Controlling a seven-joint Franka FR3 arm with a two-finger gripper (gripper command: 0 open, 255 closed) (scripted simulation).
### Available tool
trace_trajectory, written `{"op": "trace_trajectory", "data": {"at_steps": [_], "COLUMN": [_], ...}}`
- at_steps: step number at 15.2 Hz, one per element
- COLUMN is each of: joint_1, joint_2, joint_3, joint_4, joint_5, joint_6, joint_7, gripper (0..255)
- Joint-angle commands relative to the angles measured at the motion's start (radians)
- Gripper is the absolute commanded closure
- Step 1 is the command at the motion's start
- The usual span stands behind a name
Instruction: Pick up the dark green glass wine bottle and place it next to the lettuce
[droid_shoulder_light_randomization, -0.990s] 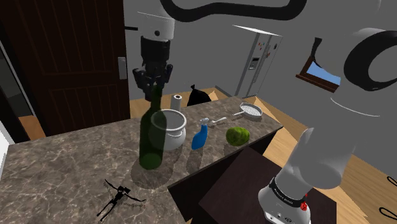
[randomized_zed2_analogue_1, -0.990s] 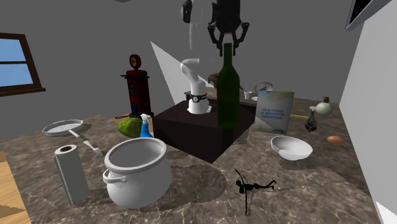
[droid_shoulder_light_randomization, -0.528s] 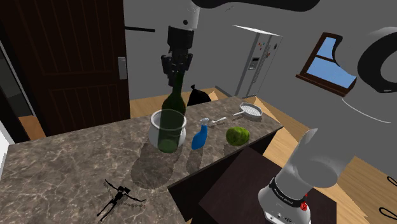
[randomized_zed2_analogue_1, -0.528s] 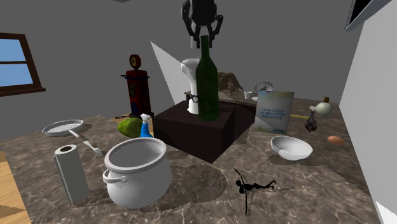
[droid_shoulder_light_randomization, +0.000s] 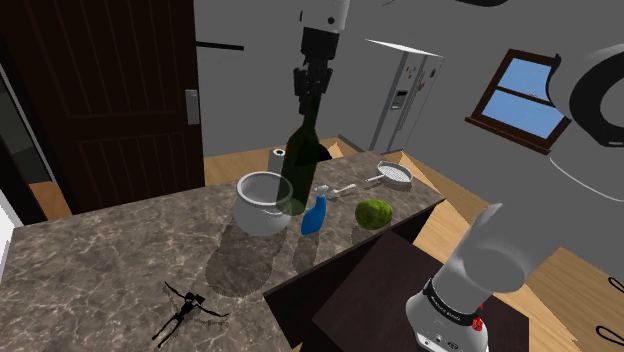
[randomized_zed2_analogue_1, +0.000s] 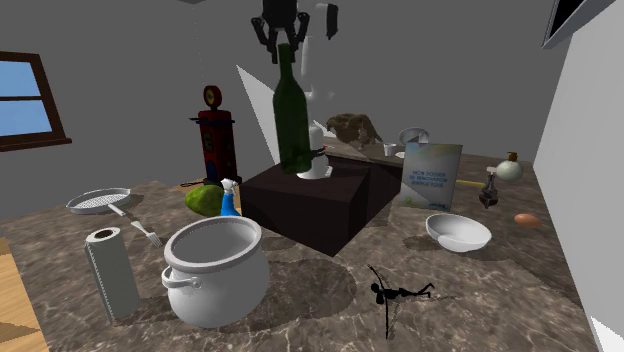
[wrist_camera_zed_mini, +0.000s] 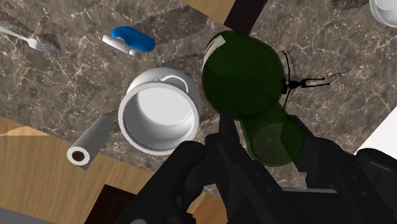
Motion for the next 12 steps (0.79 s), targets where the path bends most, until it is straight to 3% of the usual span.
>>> {"op": "trace_trajectory", "data": {"at_steps": [1,12], "joint_1": [-0.022,-0.131], "joint_2": [-0.016,0.018], "joint_3": [-0.031,-0.182], "joint_4": [-0.001,0.147], "joint_5": [-0.003,-0.038], "joint_6": [-0.018,-0.144], "joint_7": [-0.053,-0.308], "gripper": [255,255]}}
